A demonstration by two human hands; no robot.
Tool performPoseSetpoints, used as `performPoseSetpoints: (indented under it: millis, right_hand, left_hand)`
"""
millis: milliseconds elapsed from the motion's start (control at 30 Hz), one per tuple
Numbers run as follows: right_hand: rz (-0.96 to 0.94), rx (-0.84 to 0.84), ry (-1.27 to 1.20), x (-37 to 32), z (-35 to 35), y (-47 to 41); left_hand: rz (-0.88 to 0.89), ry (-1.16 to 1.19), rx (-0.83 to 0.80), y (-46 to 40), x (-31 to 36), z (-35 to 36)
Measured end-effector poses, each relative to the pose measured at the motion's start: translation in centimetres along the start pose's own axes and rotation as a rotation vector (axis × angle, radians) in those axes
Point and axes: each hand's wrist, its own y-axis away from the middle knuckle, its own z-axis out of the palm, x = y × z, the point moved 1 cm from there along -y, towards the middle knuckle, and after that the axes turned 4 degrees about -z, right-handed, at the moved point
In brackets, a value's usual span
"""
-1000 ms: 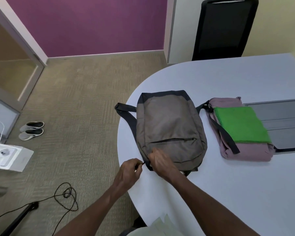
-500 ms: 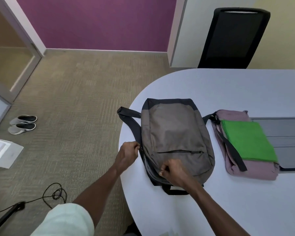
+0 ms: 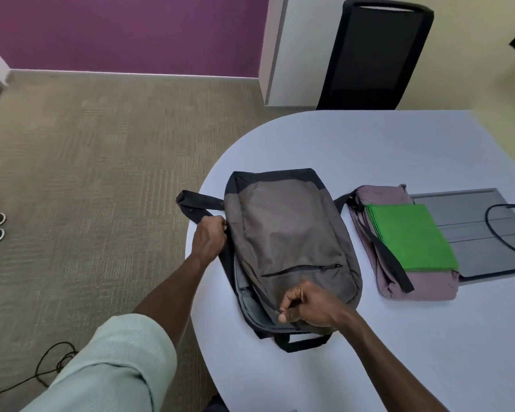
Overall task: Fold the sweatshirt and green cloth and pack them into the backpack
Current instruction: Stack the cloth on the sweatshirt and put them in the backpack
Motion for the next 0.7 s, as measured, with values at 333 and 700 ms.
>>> performPoseSetpoints:
  millis: [333, 700]
  right_hand:
    - [0.023, 0.059, 0.031, 0.6, 3.6, -0.4]
    - [0.016, 0.382, 0.054, 4.1, 4.9, 2.2]
  left_hand:
    - [-0.145, 0.177, -0.004, -0.7, -0.2, 0.1]
    - [0.082, 0.459, 0.297, 4.8, 7.0, 0.6]
